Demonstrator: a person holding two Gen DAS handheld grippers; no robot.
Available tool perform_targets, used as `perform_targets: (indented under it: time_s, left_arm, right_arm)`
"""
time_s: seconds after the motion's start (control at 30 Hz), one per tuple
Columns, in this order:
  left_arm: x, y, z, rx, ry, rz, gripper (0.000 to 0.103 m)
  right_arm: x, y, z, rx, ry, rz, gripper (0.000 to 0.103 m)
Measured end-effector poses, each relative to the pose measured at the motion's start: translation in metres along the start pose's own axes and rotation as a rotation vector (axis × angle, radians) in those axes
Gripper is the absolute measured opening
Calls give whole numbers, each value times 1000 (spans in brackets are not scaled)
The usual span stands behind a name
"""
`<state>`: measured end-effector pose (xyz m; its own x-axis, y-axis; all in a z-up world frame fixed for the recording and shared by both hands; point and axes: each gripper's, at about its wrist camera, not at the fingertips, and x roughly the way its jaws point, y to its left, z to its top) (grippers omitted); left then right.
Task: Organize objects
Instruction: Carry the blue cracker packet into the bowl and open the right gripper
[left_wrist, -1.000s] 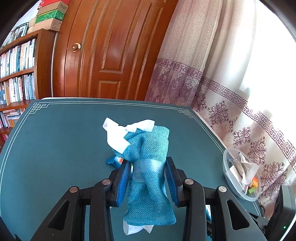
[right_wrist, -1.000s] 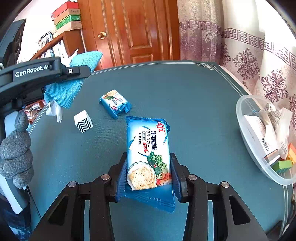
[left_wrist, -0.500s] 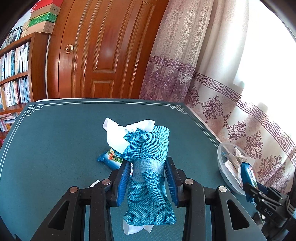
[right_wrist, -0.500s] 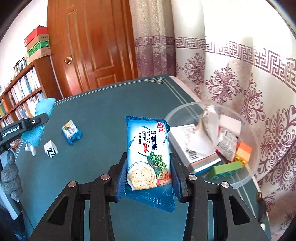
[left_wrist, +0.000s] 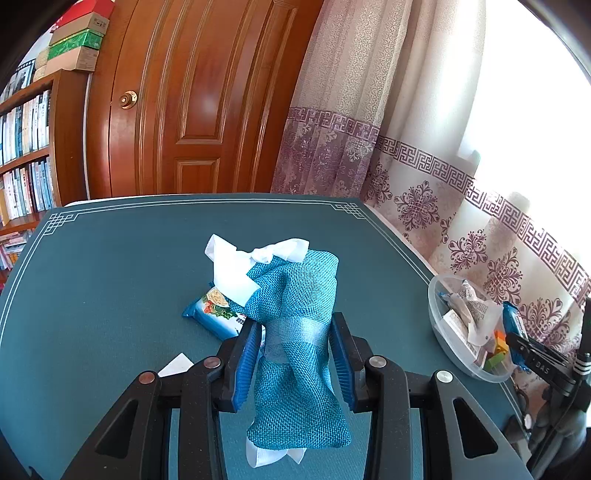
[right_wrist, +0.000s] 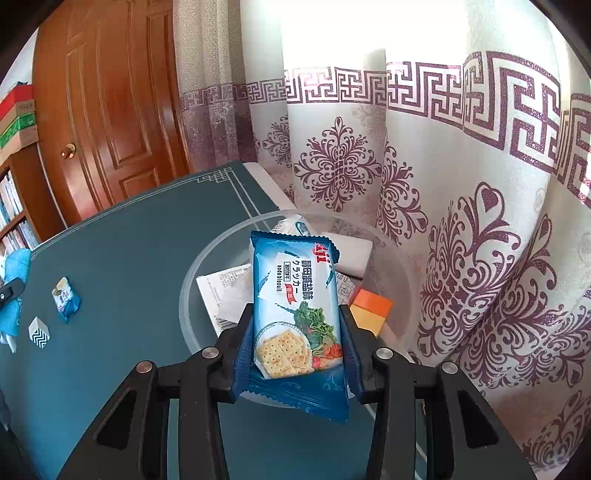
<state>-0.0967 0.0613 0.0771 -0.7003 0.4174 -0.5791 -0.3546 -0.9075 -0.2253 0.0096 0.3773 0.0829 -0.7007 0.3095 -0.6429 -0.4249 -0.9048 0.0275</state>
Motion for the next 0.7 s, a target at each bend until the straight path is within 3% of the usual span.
perform_targets:
  time_s: [0.27, 0.7]
  left_arm:
    - [2, 2, 0, -4, 4, 6, 40]
    - [7, 3, -2, -12, 13, 15, 40]
  right_arm:
    - [38, -6, 13, -19, 38, -67, 43]
    - [66, -1, 24, -9, 86, -52, 43]
